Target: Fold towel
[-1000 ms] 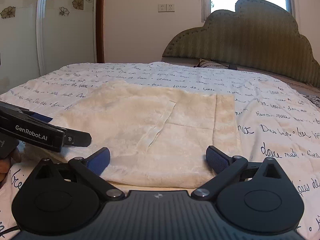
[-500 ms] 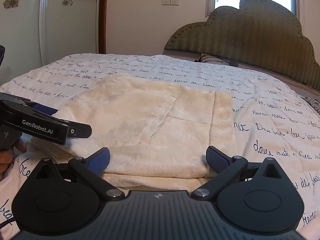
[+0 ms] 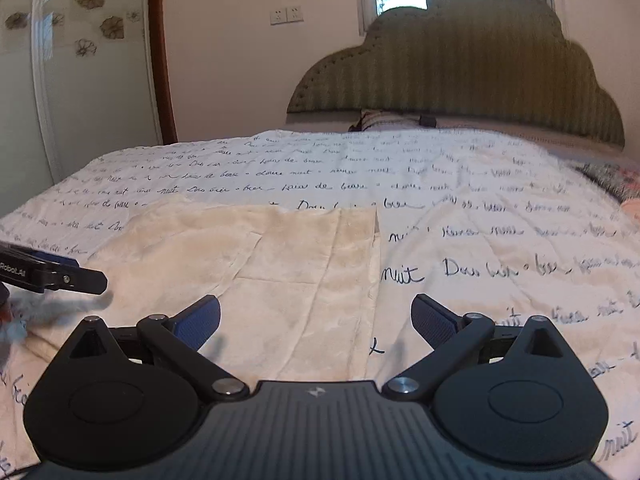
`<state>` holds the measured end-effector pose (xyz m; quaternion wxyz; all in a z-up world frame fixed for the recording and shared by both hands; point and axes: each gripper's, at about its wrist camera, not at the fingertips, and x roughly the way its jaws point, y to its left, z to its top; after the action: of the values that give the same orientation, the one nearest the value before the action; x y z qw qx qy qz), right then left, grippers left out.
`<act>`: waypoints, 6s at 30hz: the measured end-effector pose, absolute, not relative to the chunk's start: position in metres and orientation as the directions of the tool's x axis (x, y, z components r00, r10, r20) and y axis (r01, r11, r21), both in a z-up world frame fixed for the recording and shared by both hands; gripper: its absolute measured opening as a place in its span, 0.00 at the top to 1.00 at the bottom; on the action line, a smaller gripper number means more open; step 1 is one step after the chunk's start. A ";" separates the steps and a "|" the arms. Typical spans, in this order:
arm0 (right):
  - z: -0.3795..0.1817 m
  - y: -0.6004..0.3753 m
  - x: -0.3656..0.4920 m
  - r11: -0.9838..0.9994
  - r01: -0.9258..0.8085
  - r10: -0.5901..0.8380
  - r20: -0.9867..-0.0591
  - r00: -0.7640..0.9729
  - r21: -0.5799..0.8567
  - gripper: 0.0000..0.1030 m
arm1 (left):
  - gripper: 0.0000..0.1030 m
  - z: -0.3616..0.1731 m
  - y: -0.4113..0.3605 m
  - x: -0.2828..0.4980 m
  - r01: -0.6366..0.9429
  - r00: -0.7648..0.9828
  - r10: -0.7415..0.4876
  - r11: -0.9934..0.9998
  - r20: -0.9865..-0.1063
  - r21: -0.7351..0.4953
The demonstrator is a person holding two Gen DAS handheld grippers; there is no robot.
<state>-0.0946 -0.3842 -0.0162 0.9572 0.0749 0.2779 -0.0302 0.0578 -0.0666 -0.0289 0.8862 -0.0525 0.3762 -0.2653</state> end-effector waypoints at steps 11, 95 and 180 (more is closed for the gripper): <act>-0.050 -0.461 -0.037 0.822 0.043 0.358 -0.574 0.737 0.568 0.26 | 0.01 -0.050 -0.053 0.112 0.415 0.394 -0.703 0.711 -0.592 -0.567; 0.006 -0.256 0.125 0.986 -0.161 0.152 -0.634 0.758 0.044 0.46 | 0.09 0.020 0.004 0.198 0.384 0.650 -0.445 0.892 -0.616 -0.239; -0.059 -0.177 -0.060 0.997 0.070 -0.061 -0.622 0.780 -0.010 0.00 | 0.00 -0.045 0.010 -0.013 0.124 0.778 -0.102 0.992 -0.620 -0.007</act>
<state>-0.0600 -0.1767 -0.0587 0.9434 0.0067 0.3296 -0.0347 -0.0126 0.0104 -0.0447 0.9428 0.0171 0.3276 -0.0598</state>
